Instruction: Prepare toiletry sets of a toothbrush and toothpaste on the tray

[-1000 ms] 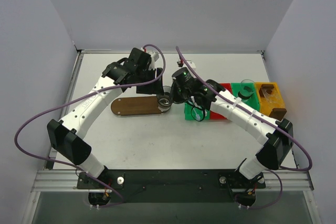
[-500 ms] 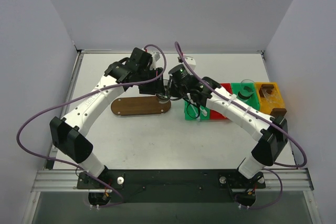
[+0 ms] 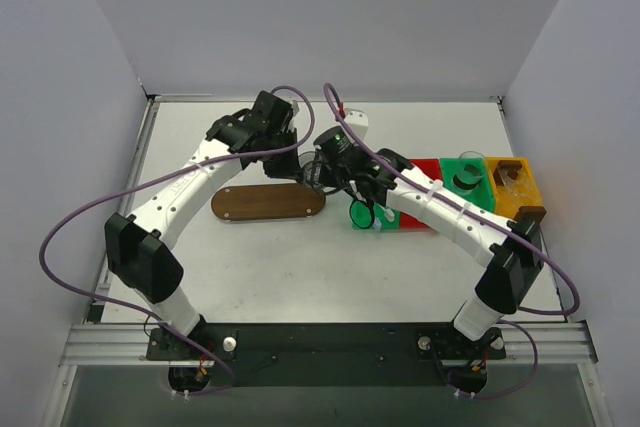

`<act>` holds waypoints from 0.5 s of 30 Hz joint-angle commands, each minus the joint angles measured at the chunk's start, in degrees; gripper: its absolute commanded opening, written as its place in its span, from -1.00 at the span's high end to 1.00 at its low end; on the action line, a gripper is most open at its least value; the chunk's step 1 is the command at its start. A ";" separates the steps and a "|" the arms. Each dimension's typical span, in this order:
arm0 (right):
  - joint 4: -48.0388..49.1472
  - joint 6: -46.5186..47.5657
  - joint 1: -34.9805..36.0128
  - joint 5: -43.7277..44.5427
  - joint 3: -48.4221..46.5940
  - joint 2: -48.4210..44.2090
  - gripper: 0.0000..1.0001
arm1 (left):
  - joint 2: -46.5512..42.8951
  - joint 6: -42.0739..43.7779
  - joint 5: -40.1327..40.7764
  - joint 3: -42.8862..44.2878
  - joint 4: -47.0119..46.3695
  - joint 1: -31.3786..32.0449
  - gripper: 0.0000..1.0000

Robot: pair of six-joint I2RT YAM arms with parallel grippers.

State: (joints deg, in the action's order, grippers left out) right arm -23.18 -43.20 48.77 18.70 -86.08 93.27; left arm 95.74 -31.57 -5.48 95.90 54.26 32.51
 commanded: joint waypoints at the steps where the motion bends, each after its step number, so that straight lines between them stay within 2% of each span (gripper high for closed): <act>1: 5.60 1.10 -0.52 -1.29 -2.51 -1.60 0.66 | 0.23 1.51 -3.23 3.15 -0.47 -1.13 1.00; 6: 5.43 3.65 -0.52 -4.19 -3.12 -2.48 0.22 | 1.72 2.57 -2.35 5.96 1.46 -3.77 1.00; 12: 4.46 6.90 -0.43 -3.94 -0.50 -8.36 0.01 | 2.08 7.74 -2.00 8.25 4.27 -10.18 1.00; 15: 4.37 7.34 -1.57 -3.05 3.72 -13.19 -0.02 | 1.20 12.40 -1.91 7.55 5.41 -12.56 1.00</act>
State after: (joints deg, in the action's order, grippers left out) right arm -19.27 -37.63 48.47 14.09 -85.67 88.60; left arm 99.46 -25.26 -6.55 99.90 59.70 22.68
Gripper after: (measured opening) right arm 0.501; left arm 0.117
